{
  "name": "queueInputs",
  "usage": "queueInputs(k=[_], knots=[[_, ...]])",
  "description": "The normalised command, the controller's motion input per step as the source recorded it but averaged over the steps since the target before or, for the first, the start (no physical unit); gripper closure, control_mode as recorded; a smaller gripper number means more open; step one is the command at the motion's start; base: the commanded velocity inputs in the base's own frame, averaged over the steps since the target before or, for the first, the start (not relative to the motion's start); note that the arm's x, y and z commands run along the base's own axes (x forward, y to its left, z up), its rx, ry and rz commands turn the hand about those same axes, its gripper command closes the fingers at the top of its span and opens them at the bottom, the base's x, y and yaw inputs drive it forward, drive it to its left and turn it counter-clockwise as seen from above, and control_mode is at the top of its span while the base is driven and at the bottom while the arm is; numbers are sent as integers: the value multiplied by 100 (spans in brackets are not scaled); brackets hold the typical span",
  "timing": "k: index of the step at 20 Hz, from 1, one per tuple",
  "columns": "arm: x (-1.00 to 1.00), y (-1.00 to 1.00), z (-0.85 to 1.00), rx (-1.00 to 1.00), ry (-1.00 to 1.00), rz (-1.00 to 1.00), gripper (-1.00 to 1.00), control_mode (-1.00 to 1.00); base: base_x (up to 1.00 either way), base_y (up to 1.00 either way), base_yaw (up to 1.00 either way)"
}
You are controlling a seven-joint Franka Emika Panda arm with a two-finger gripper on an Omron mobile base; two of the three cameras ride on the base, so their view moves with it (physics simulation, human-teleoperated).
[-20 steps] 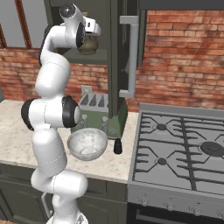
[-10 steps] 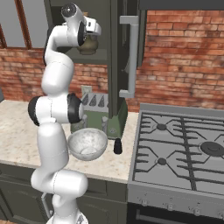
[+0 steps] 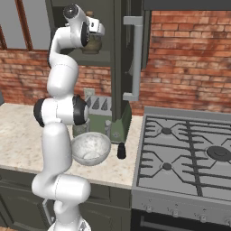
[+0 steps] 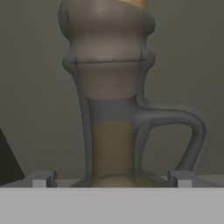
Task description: Retrieve the bottle and the shaker from the cabinet and place them next to the mixing bowl on the counter. Then add garlic from the fridge to the mixing bowl.
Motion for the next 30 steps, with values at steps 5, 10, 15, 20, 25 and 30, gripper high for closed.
queueInputs(k=[5, 10, 15, 20, 25, 30], knots=[[15, 0, 0, 0, 0, 0, -100, -100, 0, 0, 0], [1, 0, 0, 0, 0, 0, -100, -100, 0, 0, 0], [0, 0, 0, 0, 0, 0, -100, -100, 0, 0, 0], [0, 0, -12, 0, -1, 0, -100, -100, 0, 0, 0], [0, 0, -27, 0, -4, 0, -100, -100, 0, 0, 0], [0, 0, -24, 0, 0, 0, -100, -100, 0, 0, 0]])
